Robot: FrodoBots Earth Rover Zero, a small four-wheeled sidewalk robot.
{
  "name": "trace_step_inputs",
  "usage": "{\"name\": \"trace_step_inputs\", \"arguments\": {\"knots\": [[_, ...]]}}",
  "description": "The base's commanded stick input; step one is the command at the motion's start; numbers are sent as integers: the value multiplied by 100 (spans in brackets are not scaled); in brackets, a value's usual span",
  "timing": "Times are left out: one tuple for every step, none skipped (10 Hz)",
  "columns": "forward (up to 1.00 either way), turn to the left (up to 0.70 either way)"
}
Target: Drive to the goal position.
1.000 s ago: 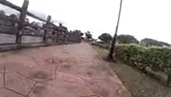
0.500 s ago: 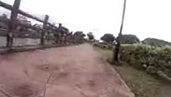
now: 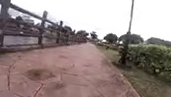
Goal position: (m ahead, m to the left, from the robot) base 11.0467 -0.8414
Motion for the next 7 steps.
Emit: {"name": "trace_step_inputs", "arguments": {"knots": [[93,-37],[93,-37],[93,-32],[93,-24],[93,-4],[93,0],[93,0]]}}
